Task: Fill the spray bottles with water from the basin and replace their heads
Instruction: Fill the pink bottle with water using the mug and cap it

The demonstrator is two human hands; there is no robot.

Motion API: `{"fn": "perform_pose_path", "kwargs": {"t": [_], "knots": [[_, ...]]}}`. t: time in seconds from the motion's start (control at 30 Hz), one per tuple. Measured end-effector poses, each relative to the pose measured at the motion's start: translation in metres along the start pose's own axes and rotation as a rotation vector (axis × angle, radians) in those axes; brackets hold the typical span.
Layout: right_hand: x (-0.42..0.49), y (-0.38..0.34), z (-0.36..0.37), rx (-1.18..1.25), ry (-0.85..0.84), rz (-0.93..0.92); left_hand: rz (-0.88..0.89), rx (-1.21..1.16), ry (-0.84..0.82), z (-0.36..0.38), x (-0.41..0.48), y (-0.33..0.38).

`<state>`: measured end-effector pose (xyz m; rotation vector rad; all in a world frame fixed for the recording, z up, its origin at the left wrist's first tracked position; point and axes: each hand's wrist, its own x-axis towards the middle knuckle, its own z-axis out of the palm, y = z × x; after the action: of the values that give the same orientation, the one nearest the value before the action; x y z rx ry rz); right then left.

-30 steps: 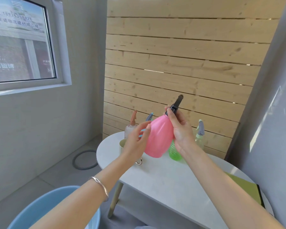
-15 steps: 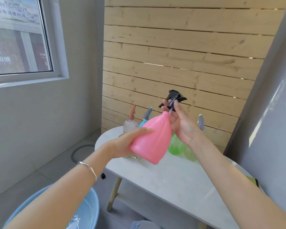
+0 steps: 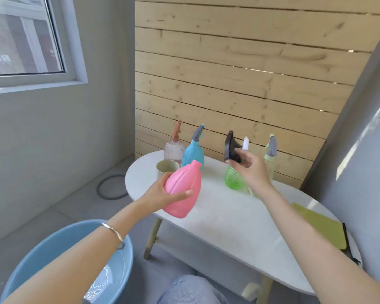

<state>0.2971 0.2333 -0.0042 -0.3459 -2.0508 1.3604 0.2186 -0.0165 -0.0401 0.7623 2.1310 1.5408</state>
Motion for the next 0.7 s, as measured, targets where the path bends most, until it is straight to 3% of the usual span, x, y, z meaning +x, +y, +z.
{"fn": "perform_pose_path", "kwargs": {"t": [0.13,0.37,0.53,0.7], "knots": [[-0.024,0.075,0.027,-0.371,-0.160,0.128,-0.009,-0.061,0.100,0.007,0.002,-0.012],[-0.041,0.123,0.040,-0.702,-0.169,0.171,-0.048,-0.115,0.190,0.003,0.004,-0.030],[-0.033,0.119,0.044,-0.787,-0.196,0.196,-0.052,-0.082,0.186,-0.014,0.002,-0.040],[-0.018,0.088,0.073,-0.723,-0.195,0.050,-0.063,-0.057,0.213,-0.027,0.000,-0.050]]}}
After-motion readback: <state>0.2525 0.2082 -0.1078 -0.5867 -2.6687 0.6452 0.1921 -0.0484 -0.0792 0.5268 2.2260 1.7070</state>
